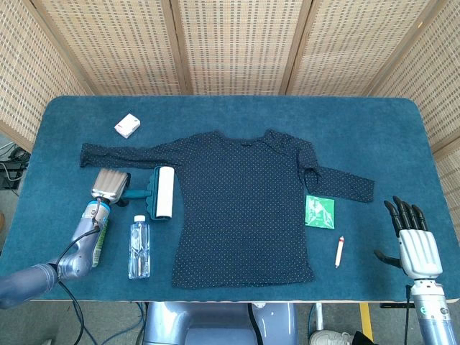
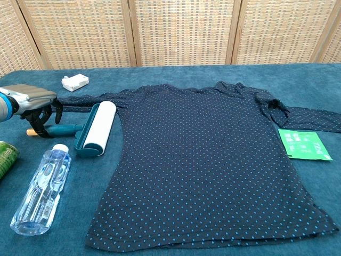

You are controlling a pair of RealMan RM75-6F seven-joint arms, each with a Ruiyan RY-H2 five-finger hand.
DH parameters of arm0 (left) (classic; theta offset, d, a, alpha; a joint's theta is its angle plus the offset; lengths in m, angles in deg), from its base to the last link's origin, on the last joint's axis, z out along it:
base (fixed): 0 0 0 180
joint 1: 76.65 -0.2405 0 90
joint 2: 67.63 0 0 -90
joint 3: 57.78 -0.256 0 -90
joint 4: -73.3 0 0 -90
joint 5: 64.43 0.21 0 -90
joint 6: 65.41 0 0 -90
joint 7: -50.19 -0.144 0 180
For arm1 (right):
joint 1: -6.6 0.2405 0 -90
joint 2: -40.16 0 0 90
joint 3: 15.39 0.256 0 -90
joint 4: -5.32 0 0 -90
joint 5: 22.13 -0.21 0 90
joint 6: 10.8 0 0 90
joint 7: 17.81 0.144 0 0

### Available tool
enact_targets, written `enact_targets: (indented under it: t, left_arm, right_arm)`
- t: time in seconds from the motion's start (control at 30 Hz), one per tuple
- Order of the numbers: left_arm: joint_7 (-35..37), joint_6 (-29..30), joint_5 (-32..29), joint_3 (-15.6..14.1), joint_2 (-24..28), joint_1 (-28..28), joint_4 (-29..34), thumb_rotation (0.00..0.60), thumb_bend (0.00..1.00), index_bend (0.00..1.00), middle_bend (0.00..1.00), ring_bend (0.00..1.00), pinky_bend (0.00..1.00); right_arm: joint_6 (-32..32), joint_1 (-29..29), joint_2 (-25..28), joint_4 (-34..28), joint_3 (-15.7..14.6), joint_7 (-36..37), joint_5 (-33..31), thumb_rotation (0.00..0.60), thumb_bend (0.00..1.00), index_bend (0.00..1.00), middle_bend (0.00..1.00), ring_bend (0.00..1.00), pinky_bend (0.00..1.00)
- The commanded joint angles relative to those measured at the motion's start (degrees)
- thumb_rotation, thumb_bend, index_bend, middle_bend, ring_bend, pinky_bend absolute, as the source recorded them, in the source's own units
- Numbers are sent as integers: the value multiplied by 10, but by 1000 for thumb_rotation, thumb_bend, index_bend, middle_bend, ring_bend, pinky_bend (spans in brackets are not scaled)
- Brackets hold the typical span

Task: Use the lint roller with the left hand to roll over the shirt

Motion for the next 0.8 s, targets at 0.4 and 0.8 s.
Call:
enact_targets:
  t: [0.4,0.8]
  left_arm:
    - [-8,-2,-7,-11,-34,5,-35,600,753,743,720,631,626]
    - [-27,58,30,17,73,20,136,600,850,847,733,635,625]
  right_arm:
    - [5,-1,0,1,0,5,4,600,31,0,0,0,0]
    - [13,-3,2,-1,0,15,10,600,31,0,0,0,0]
